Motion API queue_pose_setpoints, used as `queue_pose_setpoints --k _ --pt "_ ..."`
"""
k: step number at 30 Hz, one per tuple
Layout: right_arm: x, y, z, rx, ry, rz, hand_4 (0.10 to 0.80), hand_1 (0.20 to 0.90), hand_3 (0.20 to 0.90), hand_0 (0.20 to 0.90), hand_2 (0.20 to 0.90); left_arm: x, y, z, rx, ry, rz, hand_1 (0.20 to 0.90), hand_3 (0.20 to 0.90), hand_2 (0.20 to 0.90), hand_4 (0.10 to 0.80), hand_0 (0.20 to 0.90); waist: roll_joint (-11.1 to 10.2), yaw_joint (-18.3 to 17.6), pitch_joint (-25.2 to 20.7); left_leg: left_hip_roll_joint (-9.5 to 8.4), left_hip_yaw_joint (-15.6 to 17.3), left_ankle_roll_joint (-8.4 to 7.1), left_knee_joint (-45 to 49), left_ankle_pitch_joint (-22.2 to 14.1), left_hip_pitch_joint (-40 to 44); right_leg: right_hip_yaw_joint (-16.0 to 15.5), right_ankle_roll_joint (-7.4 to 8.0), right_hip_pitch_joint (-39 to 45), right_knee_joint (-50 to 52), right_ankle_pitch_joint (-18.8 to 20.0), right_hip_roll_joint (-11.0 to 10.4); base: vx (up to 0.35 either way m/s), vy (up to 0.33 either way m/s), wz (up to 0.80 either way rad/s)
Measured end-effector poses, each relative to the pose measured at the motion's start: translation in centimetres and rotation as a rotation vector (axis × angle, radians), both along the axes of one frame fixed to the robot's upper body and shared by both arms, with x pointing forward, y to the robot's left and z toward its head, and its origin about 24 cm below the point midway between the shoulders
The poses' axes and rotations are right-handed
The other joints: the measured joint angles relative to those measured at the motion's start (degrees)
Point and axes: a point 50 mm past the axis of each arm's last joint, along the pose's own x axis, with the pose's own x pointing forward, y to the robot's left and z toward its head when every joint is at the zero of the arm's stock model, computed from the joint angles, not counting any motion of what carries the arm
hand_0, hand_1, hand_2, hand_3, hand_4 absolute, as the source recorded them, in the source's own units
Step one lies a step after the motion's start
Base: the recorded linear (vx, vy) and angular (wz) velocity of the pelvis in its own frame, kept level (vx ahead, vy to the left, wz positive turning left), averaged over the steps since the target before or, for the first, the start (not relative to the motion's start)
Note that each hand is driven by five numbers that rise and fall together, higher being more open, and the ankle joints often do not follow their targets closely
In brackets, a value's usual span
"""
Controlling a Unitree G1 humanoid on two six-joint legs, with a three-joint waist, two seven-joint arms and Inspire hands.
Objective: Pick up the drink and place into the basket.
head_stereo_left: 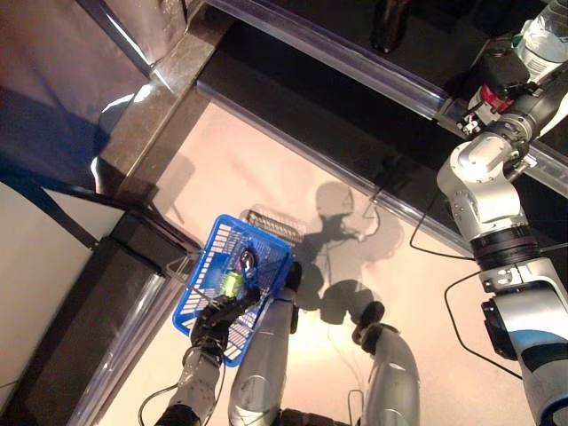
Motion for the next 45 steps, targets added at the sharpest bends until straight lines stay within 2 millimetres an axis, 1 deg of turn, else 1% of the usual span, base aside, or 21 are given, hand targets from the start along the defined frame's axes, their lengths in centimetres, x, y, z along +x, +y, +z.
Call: queue_pose_setpoints --k 3,6,8,12,14,15,17,19,20,23,25,26,28,31,33,34,37,39,40,42,45 --pt "-1.1 1.0 -0.9 -0.050 -0.006 0.106 0.100 0.300 0.200 0.300 0.300 -0.6 0.2 -0.2 -0.012 0.003 0.009 0.300 0.200 0.300 0.100 0.300 -0.04 -0.24 0.02 0.12 0.28 -0.06 -0.72 0.06 2.06 0.11 -0.12 1.51 -0.02 -0.44 0.04 -0.020 0.002 -0.02" --pt "-1.8 2.2 -2.1 -0.117 0.009 0.216 0.100 0.300 0.200 0.300 0.300 -1.2 0.1 0.2 -0.031 -0.032 0.006 0.300 0.200 0.300 0.100 0.300 -0.21 -1.26 0.06 0.21 0.46 -0.19 -1.91 0.04 4.65 0.07 -0.13 3.75 -0.30 -0.98 0.11 0.000 0.000 0.00" --pt "-2.3 2.7 -2.8 -0.131 0.016 0.273 0.100 0.300 0.200 0.300 0.300 -1.1 -0.1 0.6 -0.042 -0.060 -0.002 0.300 0.200 0.300 0.100 0.300 -0.23 -1.83 0.06 0.35 0.52 -0.23 -2.36 0.07 5.69 0.07 -0.17 4.74 -0.62 -1.06 0.29 0.003 0.006 -0.02" --pt "-2.8 4.4 -5.7 -0.136 0.083 0.438 0.100 0.300 0.200 0.300 0.300 -1.0 -0.2 1.3 -0.050 -0.100 -0.010 0.300 0.200 0.300 0.100 0.300 -0.38 -2.68 0.05 0.90 0.58 -0.71 -3.13 -0.30 8.70 0.01 -0.30 7.64 -1.40 -1.37 0.94 0.007 -0.002 -0.04" --pt "-3.0 4.6 -6.1 -0.135 0.090 0.458 0.100 0.300 0.200 0.300 0.300 -0.9 -0.2 1.4 -0.050 -0.108 -0.012 0.300 0.200 0.300 0.100 0.300 -0.41 -2.68 0.04 0.95 0.57 -0.73 -3.36 -0.29 9.02 -0.01 -0.35 7.88 -1.48 -1.42 1.03 0.000 0.000 0.00" --pt "-3.3 5.3 -7.0 -0.154 0.116 0.527 0.100 0.300 0.200 0.300 0.300 -1.1 -0.2 1.7 -0.053 -0.122 -0.019 0.300 0.200 0.300 0.100 0.300 -0.46 -2.66 0.05 1.28 0.57 -0.84 -3.66 -0.28 9.56 -0.08 -0.50 8.32 -1.74 -1.53 1.40 0.000 0.000 0.00" --pt "-3.8 6.3 -7.9 -0.136 0.135 0.605 0.100 0.300 0.200 0.300 0.300 -1.0 -0.4 2.1 -0.061 -0.145 -0.025 0.300 0.200 0.300 0.100 0.300 -0.55 -2.49 0.04 1.50 0.44 -0.98 -4.09 -0.31 10.23 -0.24 -0.61 9.02 -1.85 -1.79 1.68 0.016 -0.010 0.00" --pt "-4.3 7.8 -8.8 -0.139 0.161 0.722 0.100 0.300 0.200 0.300 0.300 -1.4 -0.5 2.5 -0.065 -0.166 -0.035 0.300 0.200 0.300 0.100 0.300 -1.05 -2.49 0.00 1.64 0.41 -1.10 -4.57 -0.23 11.02 -0.32 -0.73 9.56 -1.88 -2.17 1.79 0.000 0.000 0.00" --pt "-4.5 8.5 -9.1 -0.151 0.171 0.767 0.100 0.300 0.200 0.300 0.300 -1.2 -0.6 2.8 -0.068 -0.181 -0.039 0.300 0.200 0.300 0.100 0.300 -1.06 -2.36 0.00 1.73 0.36 -1.11 -4.60 -0.16 11.09 -0.39 -0.78 9.64 -1.89 -2.25 1.90 0.000 0.000 0.00" --pt "-5.2 11.1 -9.9 -0.190 0.198 0.929 0.100 0.300 0.200 0.300 0.300 -0.3 -1.0 4.5 -0.020 -0.252 -0.127 0.300 0.200 0.300 0.100 0.300 -1.18 -2.05 0.00 1.90 -0.77 -1.88 -5.49 0.33 11.37 -1.62 -0.95 10.31 -2.05 -2.59 2.18 0.001 -0.037 0.13" --pt "-5.5 12.1 -10.7 -0.195 0.223 0.971 0.100 0.300 0.200 0.300 0.300 0.1 -1.2 5.2 -0.004 -0.284 -0.161 0.300 0.200 0.300 0.100 0.300 -1.42 -1.21 -0.01 1.97 -1.33 -2.13 -5.89 0.39 12.32 -2.24 -0.84 11.49 -2.09 -3.09 2.21 0.000 -0.038 0.17" --pt "-5.6 12.7 -11.0 -0.203 0.237 1.003 0.100 0.300 0.200 0.300 0.300 0.3 -1.4 5.7 -0.001 -0.305 -0.175 0.300 0.200 0.300 0.100 0.300 -1.49 -0.47 0.00 1.98 -1.65 -2.23 -6.24 0.37 12.94 -2.67 -1.13 12.22 -2.08 -3.52 2.23 0.002 -0.048 0.21" --pt "-5.9 13.6 -11.4 -0.211 0.251 1.044 0.100 0.300 0.200 0.300 0.300 0.7 -1.6 6.6 0.019 -0.345 -0.206 0.300 0.200 0.300 0.100 0.300 -1.50 0.53 -0.01 1.96 -2.84 -2.49 -6.61 0.42 13.51 -3.98 -1.31 13.41 -2.26 -4.14 2.25 0.007 -0.040 0.26" --pt "-6.0 14.3 -11.6 -0.197 0.254 1.073 0.100 0.300 0.200 0.300 0.300 0.7 -1.9 7.2 0.074 -0.366 -0.289 0.300 0.200 0.300 0.100 0.300 -1.53 2.12 -0.02 1.89 -4.35 -2.85 -6.67 0.27 13.83 -5.64 -1.25 14.97 -2.54 -4.78 2.25 0.000 -0.029 0.25" --pt "-6.0 14.4 -11.5 -0.194 0.248 1.076 0.100 0.300 0.200 0.300 0.300 0.7 -2.0 7.4 0.093 -0.373 -0.321 0.300 0.200 0.300 0.100 0.300 -1.52 2.83 -0.02 1.83 -4.91 -2.98 -6.79 0.29 13.93 -6.40 -1.20 15.56 -2.89 -4.92 2.25 0.003 -0.029 0.19" --pt "-6.0 14.5 -11.4 -0.184 0.246 1.074 0.100 0.300 0.200 0.300 0.300 0.7 -2.0 7.5 0.099 -0.380 -0.355 0.300 0.200 0.300 0.100 0.300 -1.54 3.52 -0.03 1.70 -5.45 -3.34 -6.91 0.47 14.01 -6.86 -1.13 16.05 -3.02 -5.06 2.25 0.007 -0.021 0.16" --pt "-5.9 14.6 -11.5 -0.167 0.254 1.064 0.100 0.300 0.200 0.300 0.300 0.6 -2.0 7.6 0.100 -0.383 -0.379 0.300 0.200 0.300 0.100 0.300 -1.56 4.49 -0.04 1.61 -5.92 -3.55 -7.72 0.62 15.01 -7.19 -0.86 17.11 -3.39 -5.21 2.28 0.003 -0.024 0.13" --pt "-5.9 14.8 -11.7 -0.146 0.261 1.061 0.100 0.300 0.200 0.300 0.300 0.7 -1.9 7.7 0.105 -0.388 -0.384 0.300 0.200 0.300 0.100 0.300 -1.56 4.58 -0.04 1.52 -6.97 -3.72 -7.87 0.73 15.20 -8.29 -0.77 18.06 -3.83 -5.31 2.35 0.007 -0.019 0.17" --pt "-5.9 14.8 -11.7 -0.146 0.261 1.061 0.100 0.300 0.200 0.300 0.300 0.7 -1.9 7.7 0.105 -0.388 -0.384 0.300 0.200 0.300 0.100 0.300 -1.56 4.58 -0.04 1.52 -6.97 -3.72 -7.87 0.73 15.20 -8.29 -0.77 18.06 -3.83 -5.31 2.35 0.002 -0.018 0.18" --pt "-5.7 14.7 -12.2 -0.128 0.285 1.039 0.100 0.300 0.200 0.300 0.300 0.9 -1.8 7.9 0.112 -0.399 -0.396 0.300 0.200 0.300 0.100 0.300 -1.64 5.21 -0.08 1.52 -7.38 -3.82 -8.42 0.80 15.75 -8.47 -0.79 18.67 -3.98 -5.52 2.36 -0.002 -0.019 0.11" --pt "-4.9 14.9 -13.7 -0.087 0.360 1.014 0.100 0.300 0.200 0.300 0.300 1.1 -1.7 9.1 0.123 -0.435 -0.446 0.300 0.200 0.300 0.100 0.300 -1.67 6.28 -0.09 1.48 -8.17 -3.98 -8.65 0.90 15.81 -9.80 -0.75 19.41 -4.26 -5.82 2.42 -0.006 -0.033 0.13"
